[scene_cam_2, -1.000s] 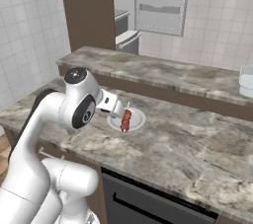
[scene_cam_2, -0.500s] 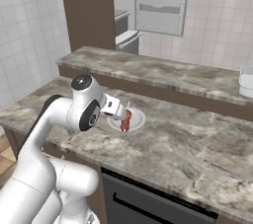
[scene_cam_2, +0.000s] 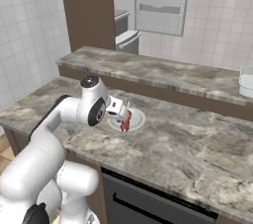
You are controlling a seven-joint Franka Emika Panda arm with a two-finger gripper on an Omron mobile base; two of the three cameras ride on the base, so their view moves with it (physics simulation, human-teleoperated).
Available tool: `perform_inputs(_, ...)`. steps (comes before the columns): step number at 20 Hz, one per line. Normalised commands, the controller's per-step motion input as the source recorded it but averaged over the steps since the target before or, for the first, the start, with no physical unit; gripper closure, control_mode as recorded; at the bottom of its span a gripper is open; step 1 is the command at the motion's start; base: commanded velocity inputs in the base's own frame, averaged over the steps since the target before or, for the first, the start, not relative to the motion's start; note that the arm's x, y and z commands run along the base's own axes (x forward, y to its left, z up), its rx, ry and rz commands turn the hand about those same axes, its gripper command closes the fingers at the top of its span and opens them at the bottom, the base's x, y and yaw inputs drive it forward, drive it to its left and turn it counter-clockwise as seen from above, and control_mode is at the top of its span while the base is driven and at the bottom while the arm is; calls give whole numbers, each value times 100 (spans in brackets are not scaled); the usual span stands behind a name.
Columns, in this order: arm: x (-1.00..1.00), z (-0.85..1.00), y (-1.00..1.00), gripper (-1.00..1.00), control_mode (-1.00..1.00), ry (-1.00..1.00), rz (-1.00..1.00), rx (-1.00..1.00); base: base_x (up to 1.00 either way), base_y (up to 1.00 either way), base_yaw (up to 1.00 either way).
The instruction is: Place the cold items (orange and pear) from the fridge in one tupperware on the dining counter. Place the warm items (hot dog and kebab skewer) in the stove area in another tupperware.
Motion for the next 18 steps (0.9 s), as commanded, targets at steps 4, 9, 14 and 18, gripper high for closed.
perform_inputs(4,62,-16,0,-100,-100,45,0,0,0,0,0)
perform_inputs(9,57,-23,-6,-100,-100,22,8,0,0,0,0)
perform_inputs(14,22,-50,-22,-100,-100,-3,19,0,0,0,0)
perform_inputs(18,18,-48,-15,-100,-100,-3,17,0,0,0,0)
